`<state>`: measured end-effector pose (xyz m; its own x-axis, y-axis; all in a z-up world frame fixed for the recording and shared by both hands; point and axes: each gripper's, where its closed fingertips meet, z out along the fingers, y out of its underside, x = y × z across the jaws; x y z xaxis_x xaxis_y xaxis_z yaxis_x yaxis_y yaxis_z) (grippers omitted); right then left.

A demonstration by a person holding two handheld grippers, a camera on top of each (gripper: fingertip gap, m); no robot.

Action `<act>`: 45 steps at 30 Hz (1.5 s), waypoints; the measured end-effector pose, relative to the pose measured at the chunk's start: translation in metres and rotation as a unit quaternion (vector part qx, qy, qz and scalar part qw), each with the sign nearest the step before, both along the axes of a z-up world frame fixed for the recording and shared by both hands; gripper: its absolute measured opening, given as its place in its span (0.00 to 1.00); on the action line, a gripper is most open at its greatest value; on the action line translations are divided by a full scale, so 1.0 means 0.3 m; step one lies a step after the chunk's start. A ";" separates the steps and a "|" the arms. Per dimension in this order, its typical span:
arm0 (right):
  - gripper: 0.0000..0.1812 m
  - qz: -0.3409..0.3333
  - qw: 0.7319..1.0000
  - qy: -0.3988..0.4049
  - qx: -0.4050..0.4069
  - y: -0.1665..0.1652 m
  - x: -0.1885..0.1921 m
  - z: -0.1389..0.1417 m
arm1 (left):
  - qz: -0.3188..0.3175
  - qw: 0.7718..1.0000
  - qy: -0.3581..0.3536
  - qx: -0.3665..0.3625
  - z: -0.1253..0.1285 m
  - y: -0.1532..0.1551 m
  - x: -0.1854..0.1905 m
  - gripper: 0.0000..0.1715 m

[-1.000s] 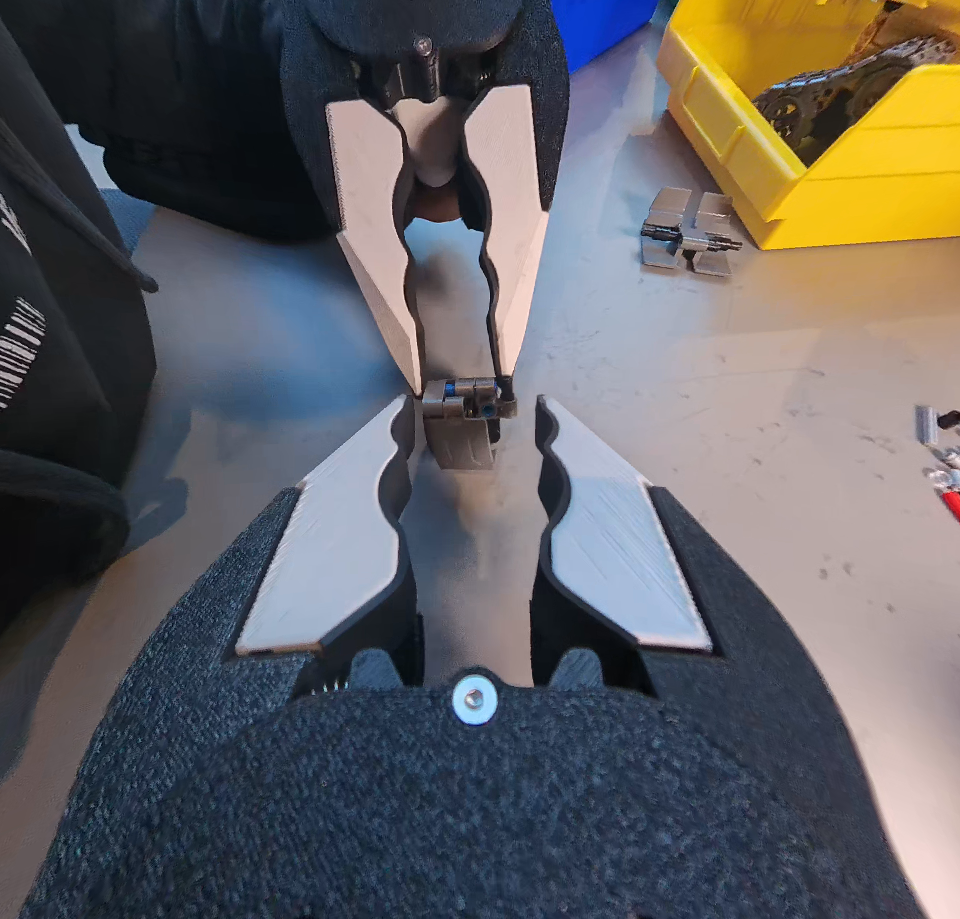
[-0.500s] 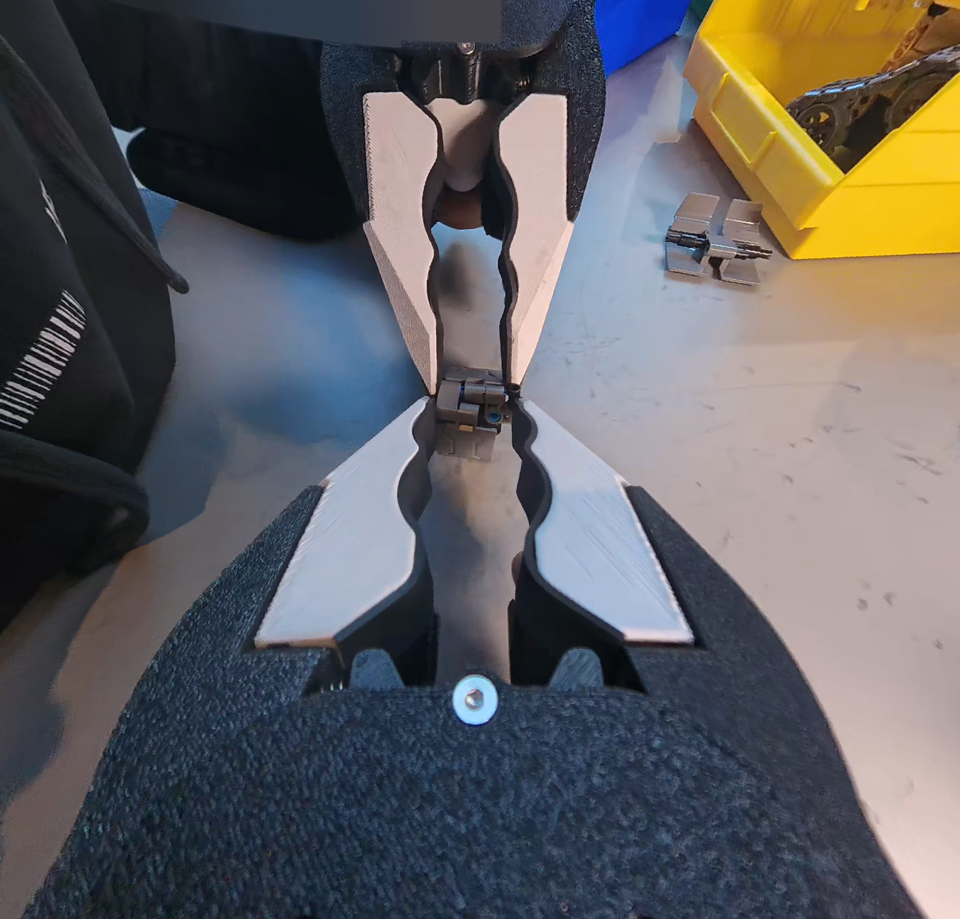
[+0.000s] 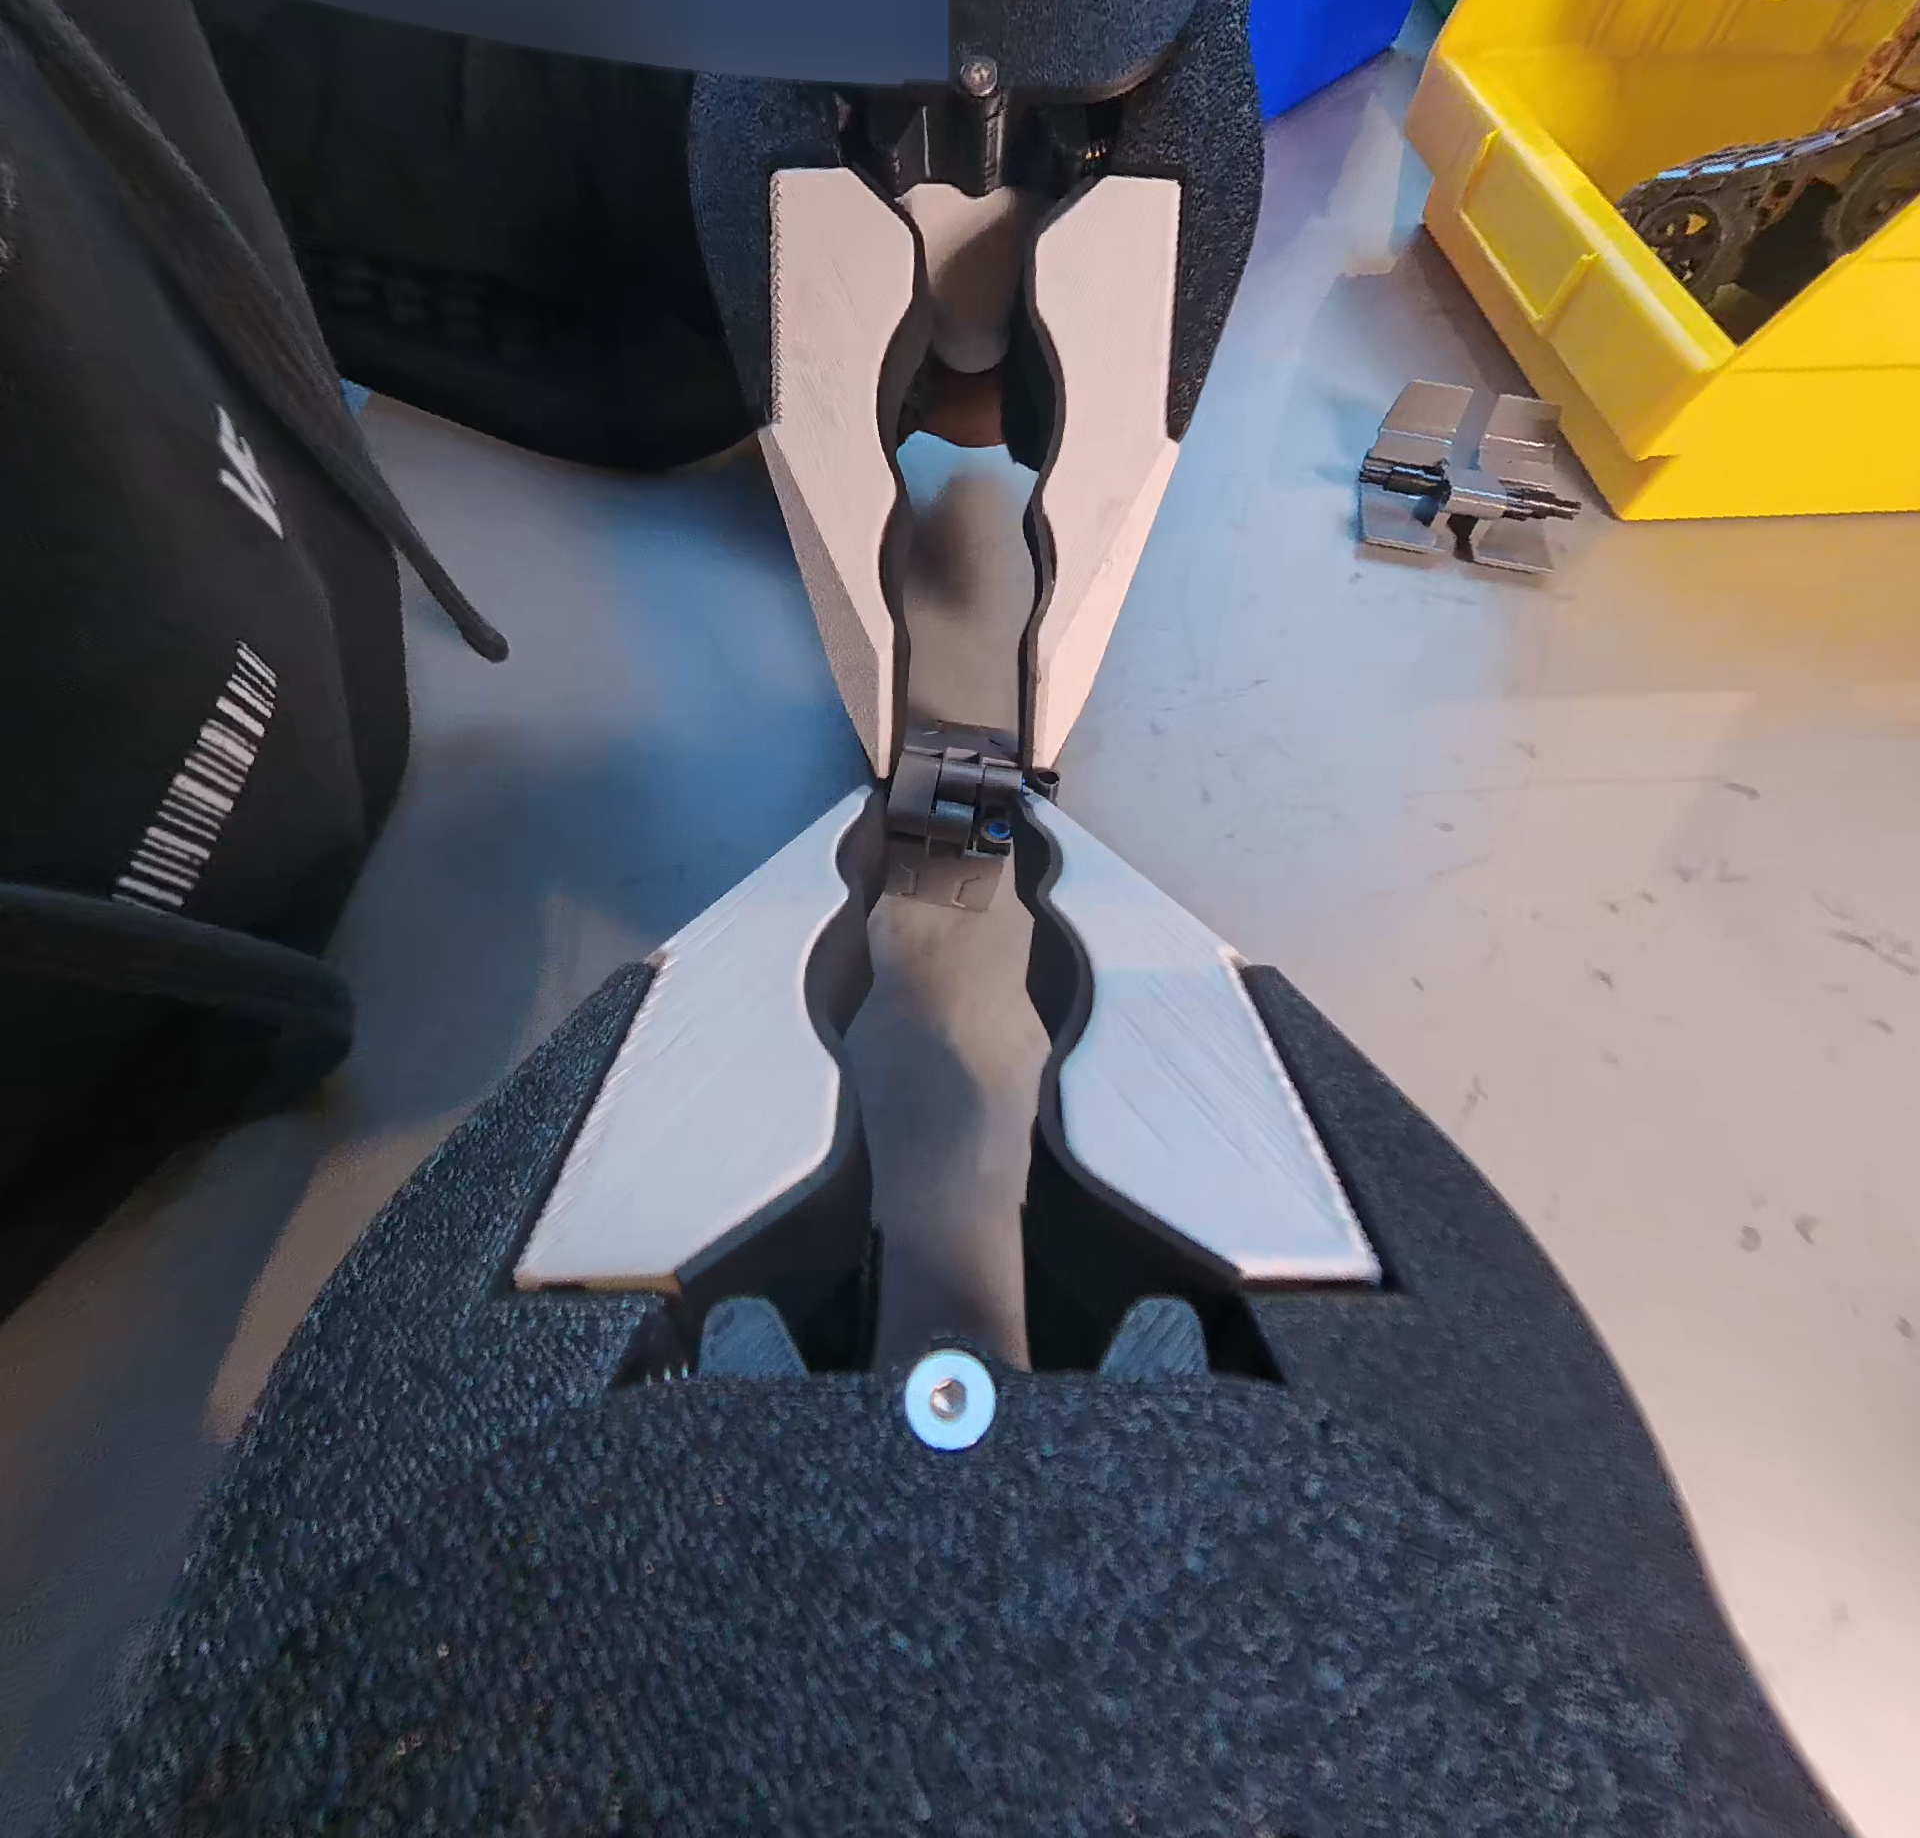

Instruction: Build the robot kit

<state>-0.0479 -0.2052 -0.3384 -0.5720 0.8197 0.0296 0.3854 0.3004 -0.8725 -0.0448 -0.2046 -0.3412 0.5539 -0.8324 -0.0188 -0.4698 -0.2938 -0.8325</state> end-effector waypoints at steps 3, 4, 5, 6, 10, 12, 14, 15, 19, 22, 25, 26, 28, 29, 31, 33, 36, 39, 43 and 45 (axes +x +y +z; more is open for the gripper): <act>0.15 0.005 1.000 0.003 0.007 0.002 0.013 0.005 | -0.002 1.000 -0.006 -0.003 0.001 -0.011 0.004 0.14; 0.16 0.005 1.000 0.001 0.003 -0.001 0.016 0.004 | -0.004 1.000 -0.001 0.001 0.001 -0.013 0.005 0.15; 0.18 0.007 1.000 -0.001 -0.005 -0.007 0.017 0.005 | -0.006 1.000 -0.001 0.002 0.000 -0.016 0.008 0.15; 0.19 0.007 1.000 -0.005 -0.009 -0.010 0.018 0.005 | -0.006 1.000 -0.004 -0.001 0.000 -0.017 0.010 0.15; 0.25 -0.005 1.000 -0.009 0.002 -0.002 0.013 0.005 | -0.006 1.000 -0.001 0.000 0.001 -0.018 0.008 0.15; 0.28 -0.017 1.000 -0.014 0.001 0.002 0.001 0.001 | -0.005 1.000 -0.002 0.000 0.001 -0.017 0.008 0.15; 0.24 -0.021 1.000 -0.021 0.010 0.000 -0.012 -0.017 | -0.004 1.000 -0.006 -0.001 0.001 -0.016 0.009 0.15; 0.21 -0.013 1.000 -0.026 0.011 -0.008 -0.011 -0.025 | -0.004 1.000 -0.006 -0.001 0.000 -0.016 0.009 0.15; 0.20 -0.009 1.000 -0.027 -0.007 -0.015 -0.016 -0.024 | -0.003 1.000 -0.011 -0.006 -0.001 -0.016 0.006 0.15; 0.18 -0.004 1.000 -0.017 0.011 -0.023 -0.015 -0.022 | -0.002 1.000 -0.019 -0.017 -0.003 -0.020 0.010 0.14; 0.16 -0.005 1.000 -0.004 0.013 -0.029 -0.016 -0.014 | -0.004 0.999 -0.028 -0.016 -0.002 -0.018 0.016 0.13; 0.16 -0.008 1.000 -0.002 0.013 -0.029 -0.016 -0.014 | -0.006 1.000 -0.026 -0.013 -0.002 -0.018 0.016 0.13; 0.16 -0.008 1.000 -0.001 0.014 -0.029 -0.014 -0.014 | -0.007 1.000 -0.022 -0.009 -0.003 -0.018 0.018 0.13; 0.16 -0.009 1.000 0.000 0.015 -0.030 -0.015 -0.014 | -0.007 1.000 -0.022 -0.010 -0.003 -0.018 0.018 0.13; 0.16 -0.012 1.000 -0.001 0.014 -0.029 -0.015 -0.014 | -0.010 1.000 -0.025 -0.011 -0.003 -0.019 0.017 0.13; 0.17 -0.014 1.000 -0.004 0.011 -0.027 -0.016 -0.017 | -0.021 0.999 -0.024 -0.005 -0.003 -0.020 0.014 0.13; 0.19 -0.012 1.000 -0.010 0.004 -0.025 -0.021 -0.019 | -0.024 0.999 -0.021 -0.008 0.000 -0.025 0.008 0.14; 0.20 -0.005 1.000 -0.009 0.010 -0.034 -0.023 -0.021 | -0.032 0.999 -0.030 -0.018 0.005 -0.043 -0.005 0.17; 0.20 -0.006 1.000 -0.009 0.019 -0.033 -0.011 -0.023 | -0.019 1.000 0.001 -0.022 -0.012 -0.051 -0.045 0.23; 0.20 -0.003 0.999 -0.001 0.034 -0.042 -0.011 -0.022 | -0.021 0.999 0.016 -0.036 -0.042 -0.055 -0.042 0.24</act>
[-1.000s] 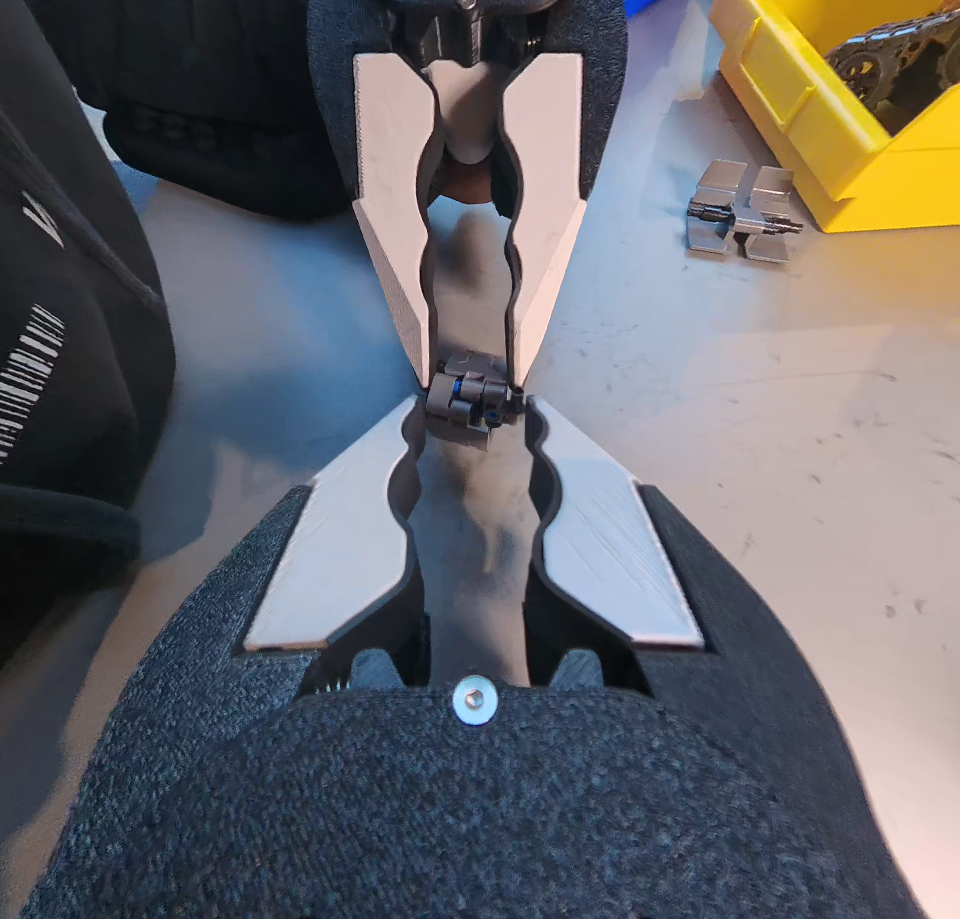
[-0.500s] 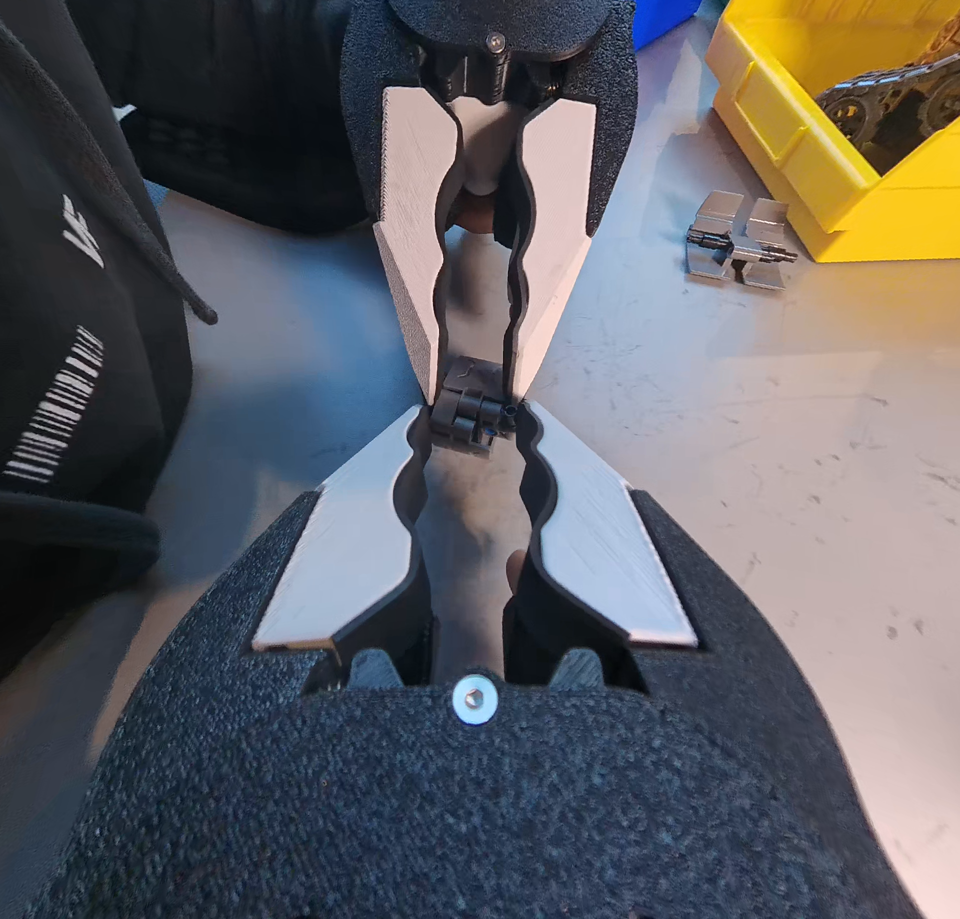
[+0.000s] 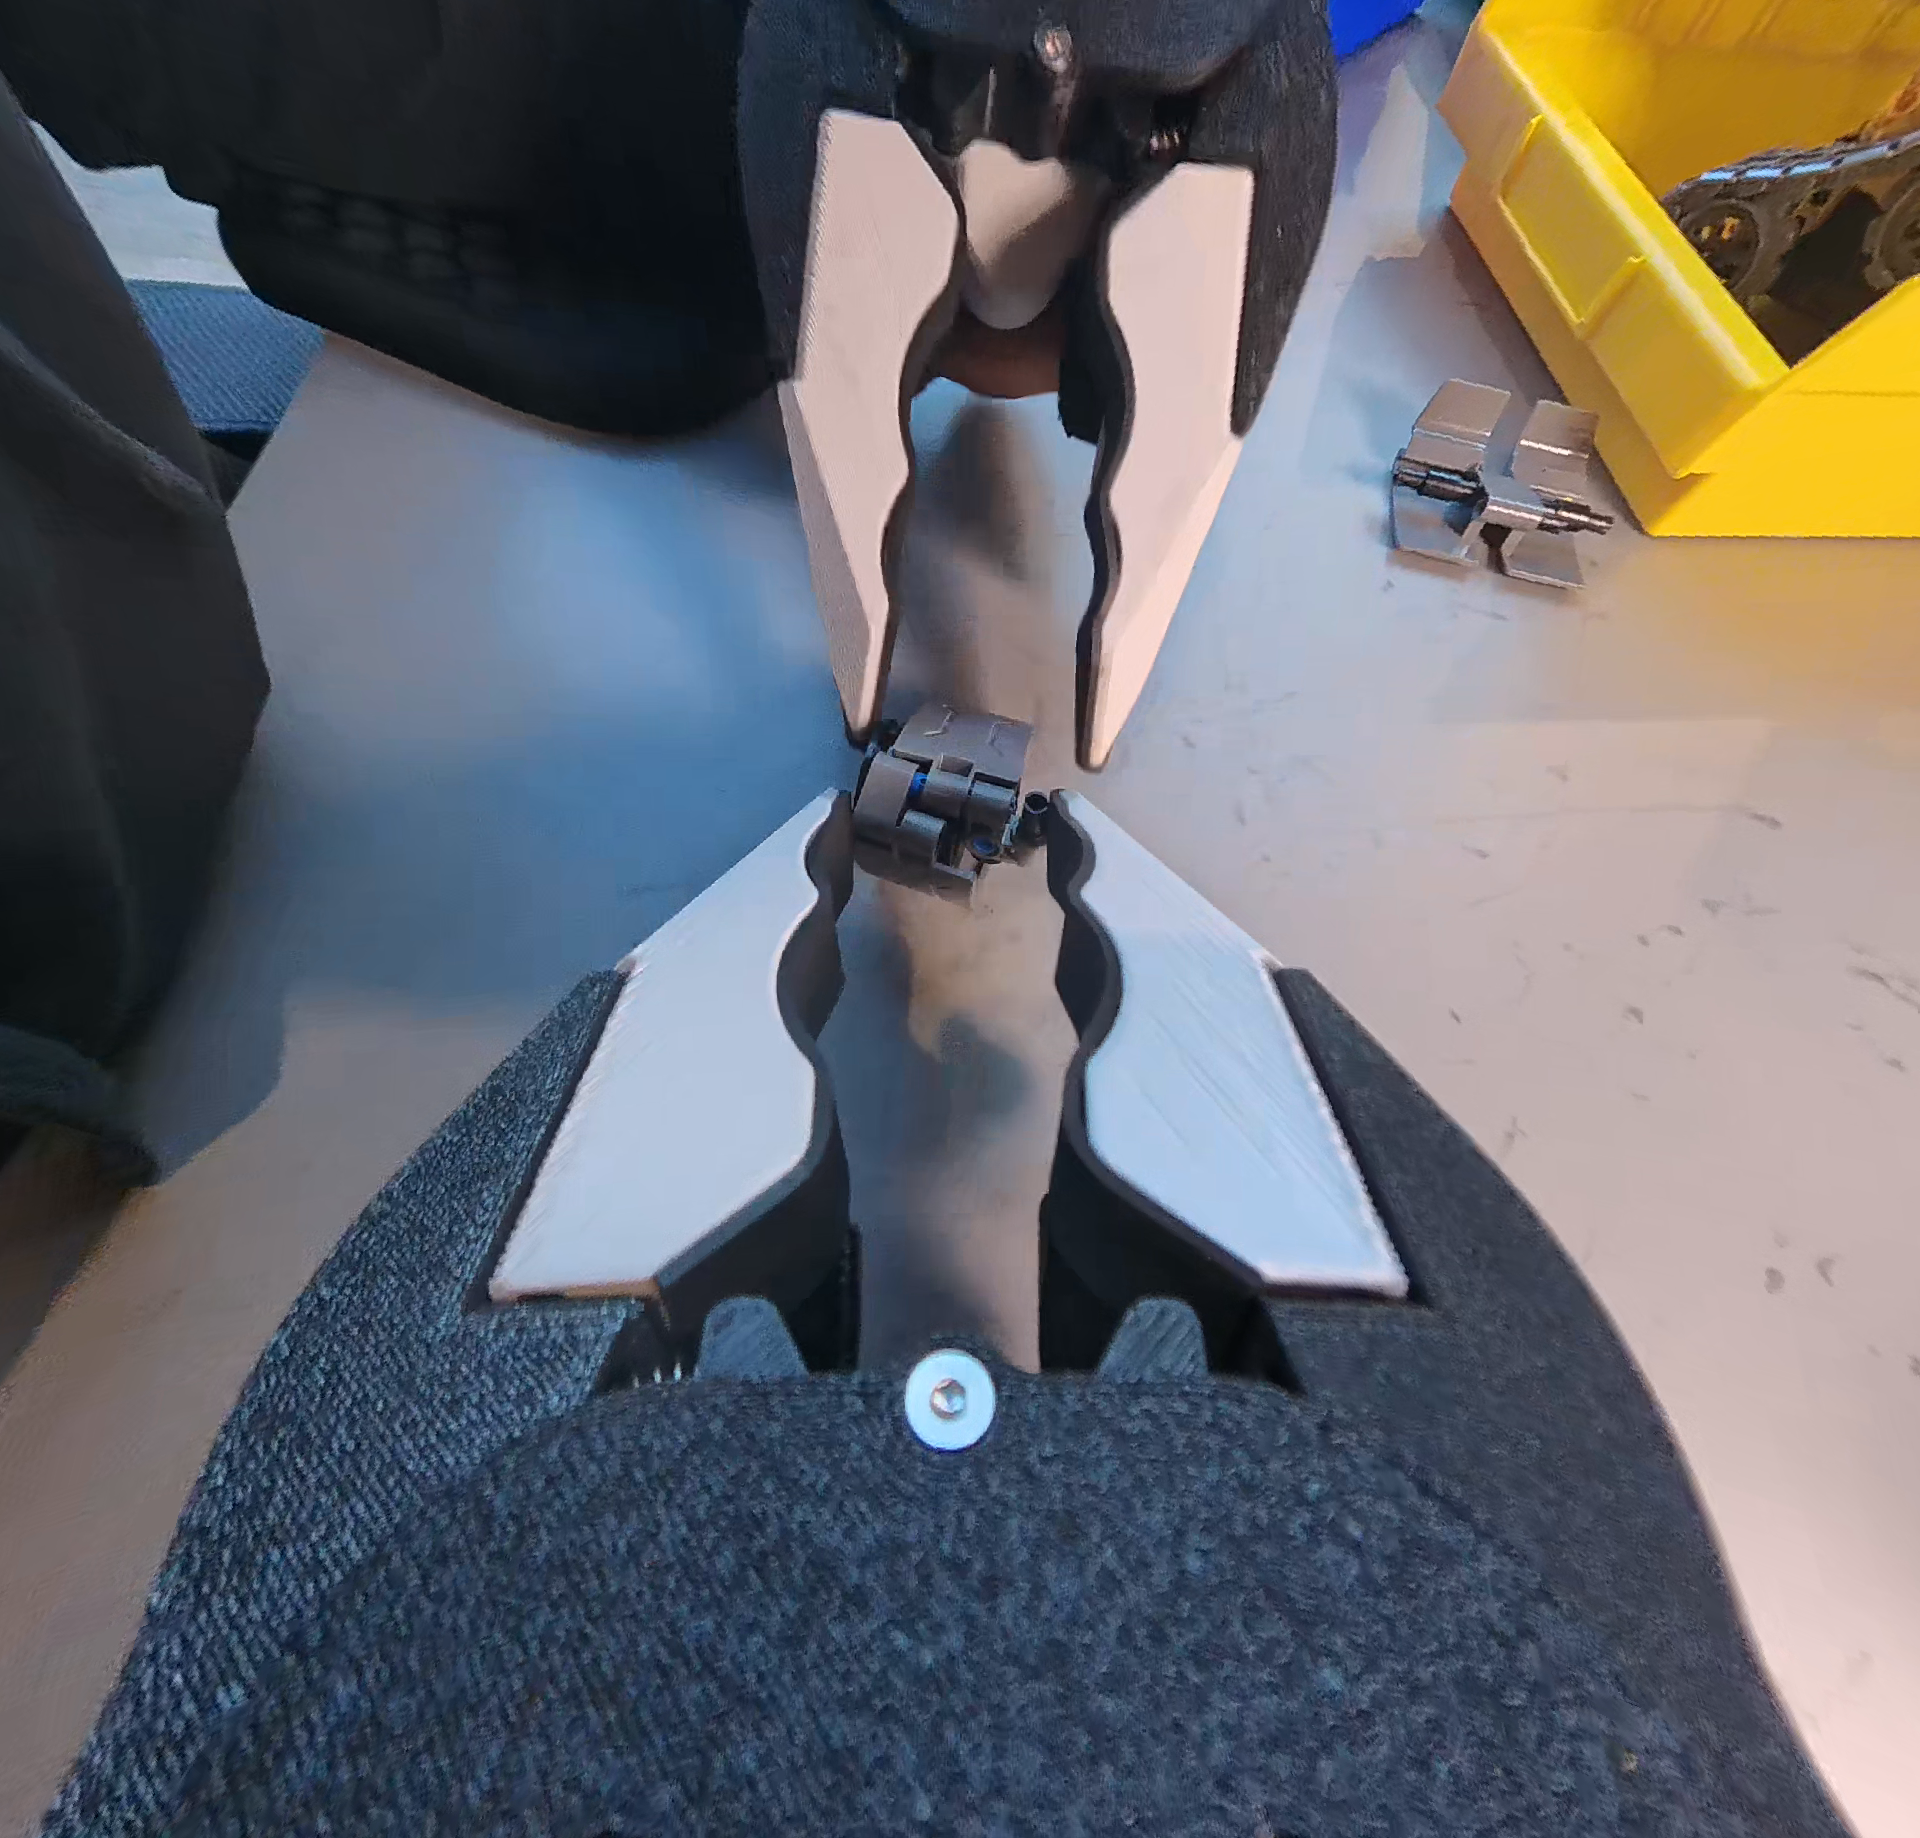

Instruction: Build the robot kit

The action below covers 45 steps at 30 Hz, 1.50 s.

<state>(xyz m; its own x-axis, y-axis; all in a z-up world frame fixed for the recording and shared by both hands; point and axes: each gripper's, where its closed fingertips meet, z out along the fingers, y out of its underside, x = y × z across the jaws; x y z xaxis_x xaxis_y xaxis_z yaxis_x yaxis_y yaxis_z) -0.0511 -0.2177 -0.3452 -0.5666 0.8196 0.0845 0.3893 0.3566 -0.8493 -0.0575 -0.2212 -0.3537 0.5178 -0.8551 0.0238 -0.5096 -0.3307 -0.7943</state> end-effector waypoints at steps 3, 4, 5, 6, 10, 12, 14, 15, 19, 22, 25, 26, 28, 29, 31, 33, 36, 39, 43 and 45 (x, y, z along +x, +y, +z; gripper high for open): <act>0.21 0.000 1.000 0.012 0.004 -0.003 -0.004 0.015 | -0.008 1.000 0.007 -0.019 -0.030 -0.007 0.016 0.20; 0.21 -0.005 1.000 0.017 -0.007 0.006 -0.005 0.027 | -0.003 1.000 -0.005 -0.018 -0.018 -0.001 0.016 0.19; 0.21 -0.016 0.999 0.029 -0.025 0.019 -0.009 0.052 | 0.004 0.999 -0.030 -0.013 0.008 0.008 0.016 0.19; 0.23 -0.027 0.997 0.049 -0.049 0.031 -0.014 0.089 | 0.011 0.998 -0.064 -0.004 0.044 0.020 0.015 0.19; 0.34 -0.054 0.979 0.119 -0.156 0.064 -0.019 0.244 | 0.046 0.962 -0.266 0.042 0.251 0.071 0.002 0.19; 0.34 -0.072 0.969 0.140 -0.189 0.075 -0.029 0.285 | 0.052 0.916 -0.395 0.052 0.363 0.084 -0.014 0.19; 0.32 -0.087 0.959 0.171 -0.207 0.080 -0.039 0.330 | 0.052 0.865 -0.497 0.051 0.442 0.093 -0.036 0.19; 0.30 -0.096 0.954 0.189 -0.214 0.082 -0.042 0.360 | 0.045 0.843 -0.534 0.046 0.466 0.093 -0.041 0.19; 0.24 -0.127 0.934 0.238 -0.235 0.094 -0.044 0.462 | 0.037 0.805 -0.591 0.020 0.481 0.105 -0.020 0.19; 0.17 -0.148 0.933 0.246 -0.219 0.114 -0.040 0.473 | 0.030 0.787 -0.616 0.000 0.487 0.107 -0.004 0.19; 0.17 -0.144 0.940 0.232 -0.207 0.120 -0.030 0.459 | 0.031 0.793 -0.608 -0.016 0.472 0.112 0.007 0.19; 0.17 -0.137 0.946 0.226 -0.187 0.120 -0.025 0.450 | 0.033 0.807 -0.589 -0.015 0.462 0.112 0.010 0.20; 0.17 -0.123 0.962 0.223 -0.103 0.125 -0.007 0.429 | 0.035 0.847 -0.530 0.007 0.443 0.102 0.011 0.25; 0.17 -0.108 0.970 0.213 -0.052 0.118 0.002 0.408 | 0.038 0.870 -0.490 0.028 0.431 0.094 0.009 0.27; 0.17 -0.095 0.976 0.191 0.046 0.114 0.011 0.355 | 0.050 0.917 -0.388 0.078 0.387 0.085 0.010 0.30; 0.17 -0.079 0.974 0.181 0.114 0.094 0.011 0.307 | 0.060 0.951 -0.282 0.116 0.326 0.087 0.016 0.31; 0.16 -0.057 0.968 0.200 0.140 0.052 0.010 0.301 | 0.056 0.971 -0.197 0.126 0.257 0.087 0.030 0.23; 0.16 -0.052 0.965 0.224 0.127 0.043 0.017 0.327 | 0.048 0.964 -0.229 0.124 0.273 0.080 0.040 0.19; 0.16 -0.057 0.962 0.247 0.102 0.049 0.022 0.355 | 0.048 0.961 -0.235 0.140 0.291 0.080 0.034 0.17; 0.16 -0.060 0.961 0.255 0.089 0.053 0.024 0.366 | 0.052 0.960 -0.236 0.144 0.294 0.081 0.028 0.14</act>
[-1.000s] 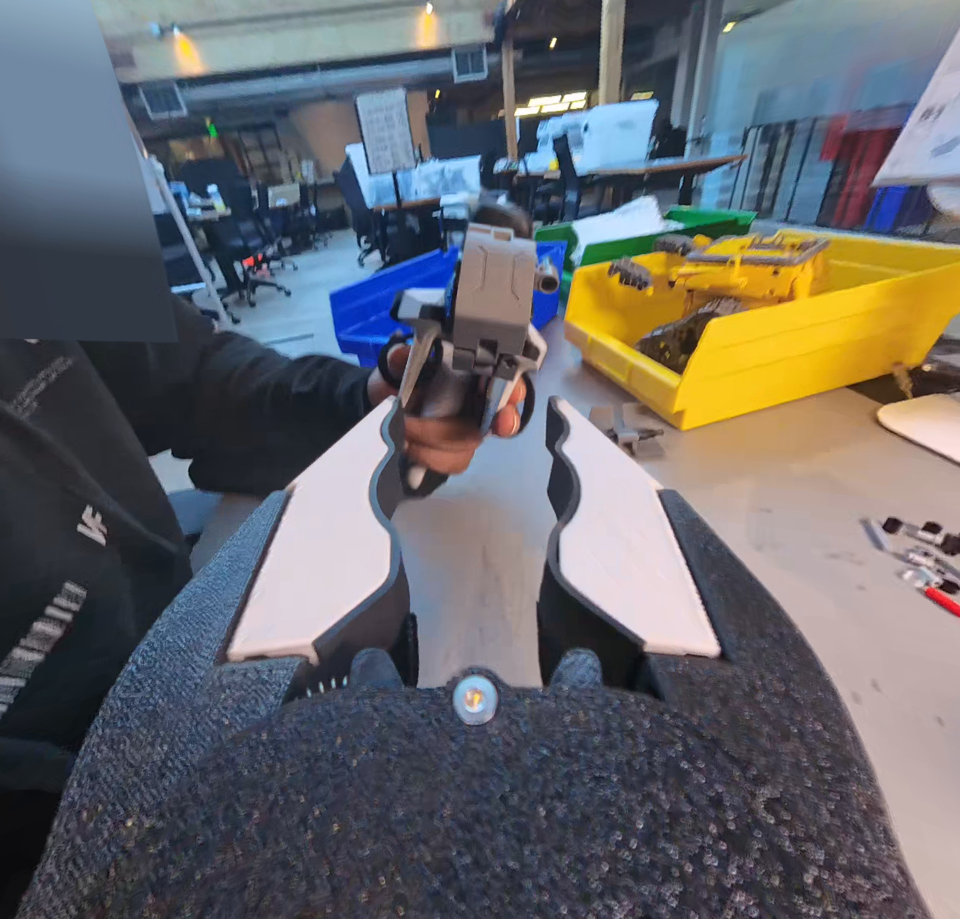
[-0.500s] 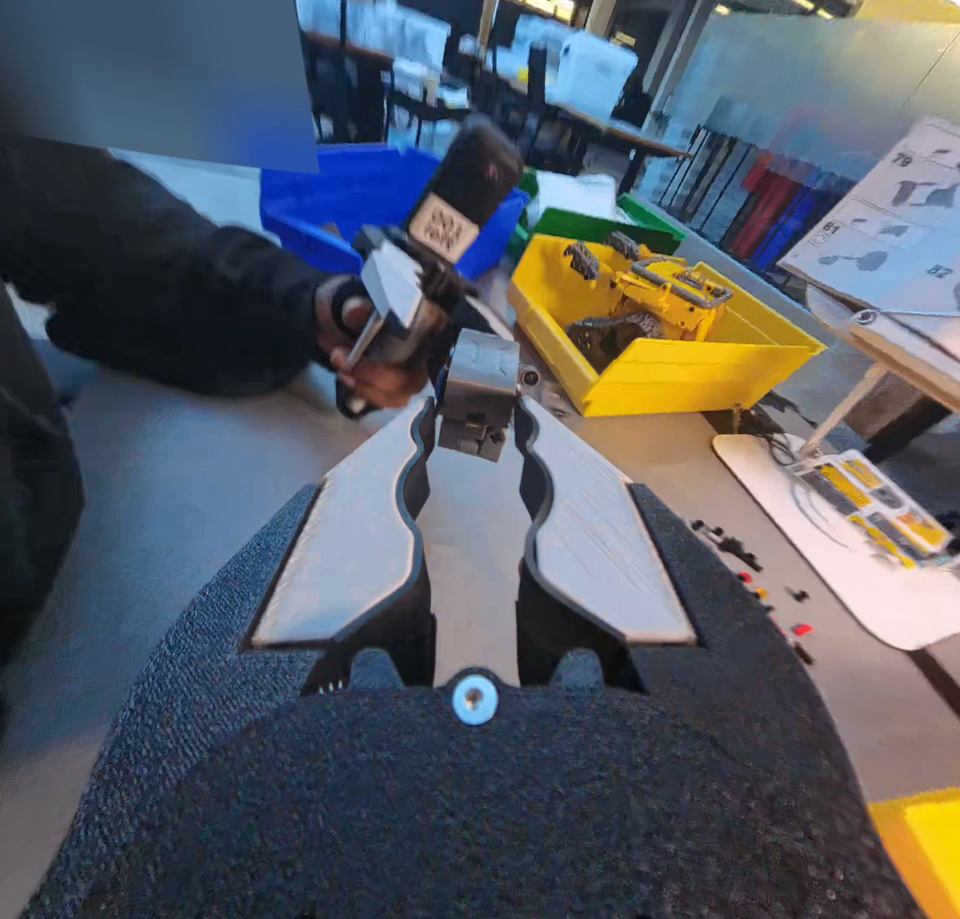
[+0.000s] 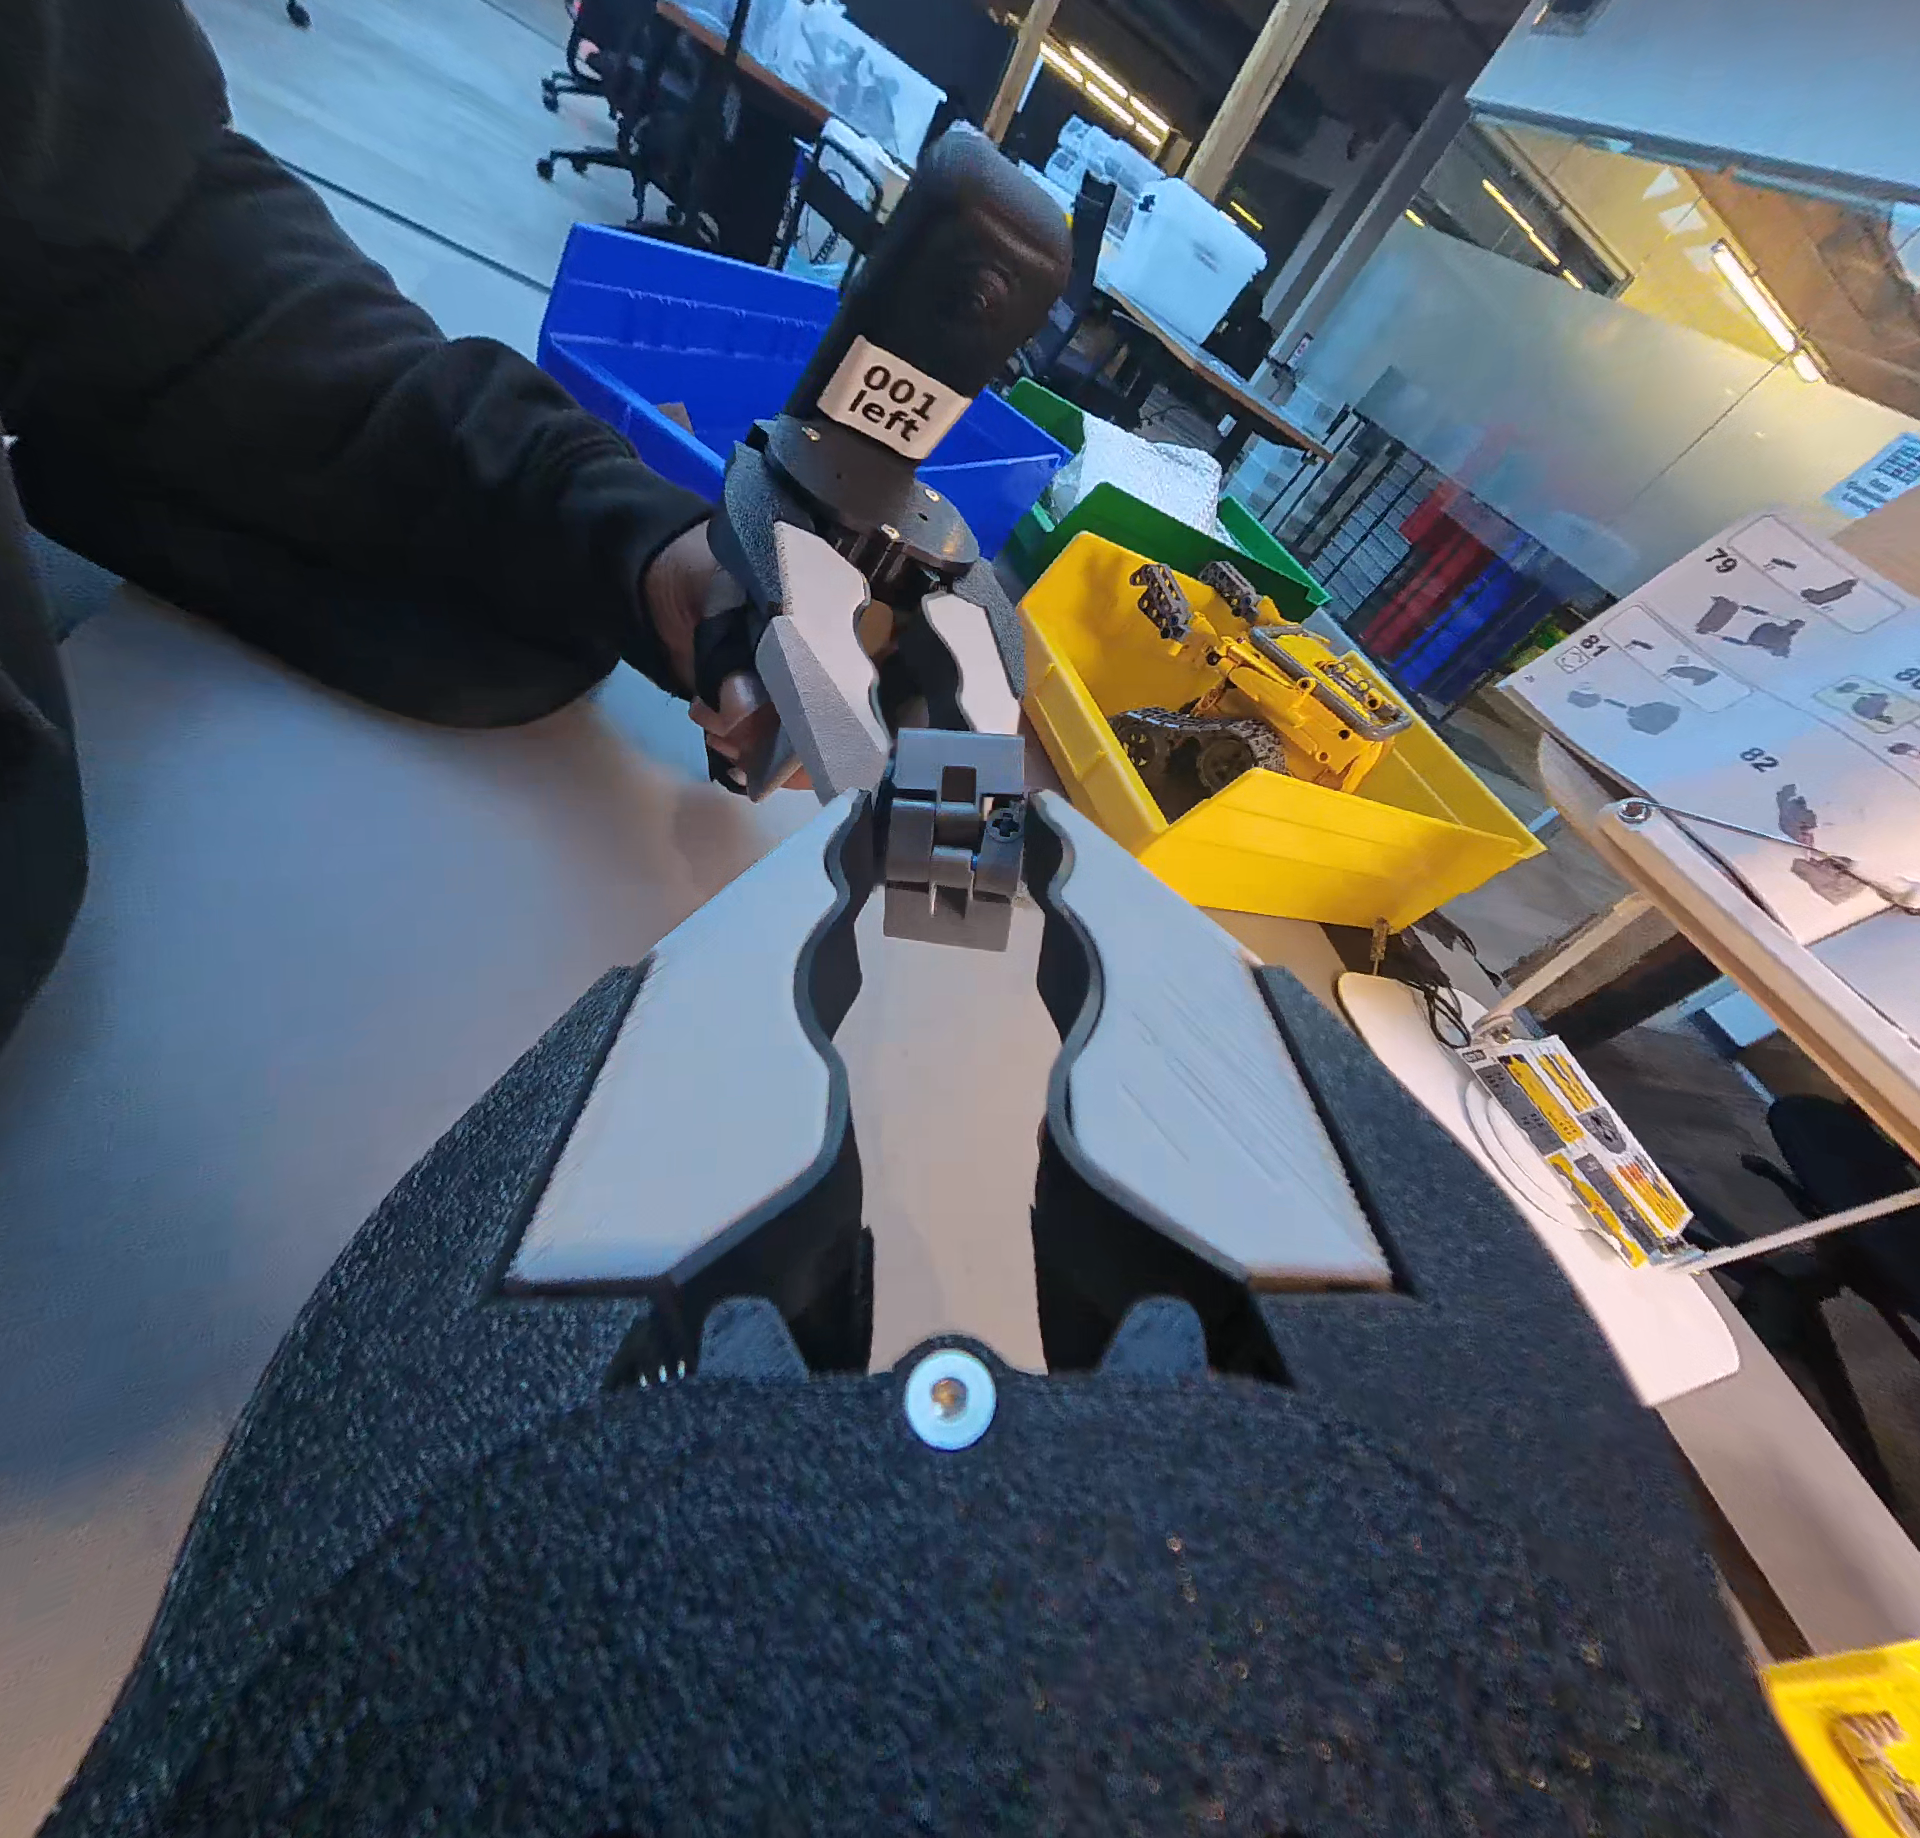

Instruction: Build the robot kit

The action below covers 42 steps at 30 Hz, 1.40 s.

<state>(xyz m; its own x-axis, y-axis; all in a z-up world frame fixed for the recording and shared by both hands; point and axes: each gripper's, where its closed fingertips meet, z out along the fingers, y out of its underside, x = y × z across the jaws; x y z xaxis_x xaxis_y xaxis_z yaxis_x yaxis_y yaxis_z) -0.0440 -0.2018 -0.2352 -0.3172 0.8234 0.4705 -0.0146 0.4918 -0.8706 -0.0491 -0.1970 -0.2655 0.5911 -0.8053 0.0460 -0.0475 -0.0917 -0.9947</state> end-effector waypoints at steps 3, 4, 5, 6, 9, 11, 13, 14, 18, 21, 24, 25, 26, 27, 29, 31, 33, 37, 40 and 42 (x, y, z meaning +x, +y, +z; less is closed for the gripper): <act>0.16 0.004 1.000 -0.001 -0.013 0.001 0.000 0.001 | 0.004 1.000 0.001 0.007 0.008 -0.001 -0.003 0.13; 0.16 0.004 1.000 0.000 -0.017 0.001 0.000 0.002 | 0.006 1.000 0.003 0.010 0.009 -0.001 -0.003 0.13; 0.16 0.008 1.000 0.001 -0.021 -0.002 0.002 0.004 | 0.004 1.000 0.003 0.012 0.011 -0.003 -0.002 0.13; 0.16 0.013 1.000 0.002 -0.027 -0.004 0.003 0.006 | 0.001 1.000 0.002 0.011 0.012 -0.005 0.000 0.13; 0.16 0.020 0.999 0.003 -0.042 -0.001 0.006 0.006 | 0.001 1.000 -0.004 0.008 0.016 -0.006 -0.001 0.13; 0.14 0.028 0.998 0.004 -0.053 -0.002 0.011 0.009 | 0.000 1.000 -0.010 0.001 0.018 -0.006 -0.002 0.11; 0.14 0.031 0.998 0.008 -0.058 0.004 0.014 0.013 | -0.002 1.000 -0.025 -0.006 0.025 -0.007 -0.004 0.08; 0.14 0.035 0.997 0.008 -0.065 0.003 0.016 0.015 | -0.006 0.999 -0.031 -0.012 0.027 -0.010 -0.003 0.08; 0.13 0.040 0.996 0.002 -0.080 0.003 0.015 0.010 | -0.007 0.999 -0.027 -0.026 0.014 -0.008 0.002 0.08; 0.13 0.049 0.994 0.003 -0.097 0.004 0.019 0.016 | -0.009 1.000 -0.005 -0.027 0.000 -0.010 -0.007 0.17; 0.13 0.067 0.992 -0.017 -0.106 -0.008 0.024 0.000 | -0.002 1.000 0.024 -0.001 0.006 -0.016 -0.014 0.34; 0.13 0.077 0.991 -0.024 -0.109 -0.020 0.026 -0.009 | -0.003 0.999 0.034 0.012 0.008 -0.021 -0.003 0.38; 0.13 0.090 0.989 -0.034 -0.113 -0.037 0.028 -0.020 | -0.010 0.999 0.047 0.020 0.002 -0.030 0.014 0.39; 0.13 0.102 0.987 -0.039 -0.116 -0.053 0.030 -0.028 | -0.018 0.998 0.064 0.022 -0.013 -0.039 0.032 0.39; 0.13 0.118 0.985 -0.048 -0.118 -0.075 0.034 -0.041 | -0.030 0.995 0.090 0.024 -0.036 -0.053 0.055 0.29; 0.14 0.121 0.984 -0.048 -0.121 -0.080 0.034 -0.040 | -0.035 0.995 0.090 0.018 -0.041 -0.056 0.055 0.26; 0.14 0.113 0.985 -0.040 -0.121 -0.070 0.032 -0.031 | -0.037 0.996 0.074 0.014 -0.029 -0.056 0.047 0.26; 0.14 0.098 0.988 -0.034 -0.116 -0.044 0.033 -0.024 | -0.031 0.998 0.052 0.018 -0.006 -0.052 0.033 0.24; 0.16 0.089 0.989 -0.034 -0.117 -0.027 0.032 -0.025 | -0.028 0.998 0.043 0.021 0.002 -0.049 0.028 0.23; 0.17 0.083 0.988 -0.036 -0.122 -0.017 0.031 -0.026 | -0.024 0.998 0.040 0.029 0.008 -0.047 0.024 0.23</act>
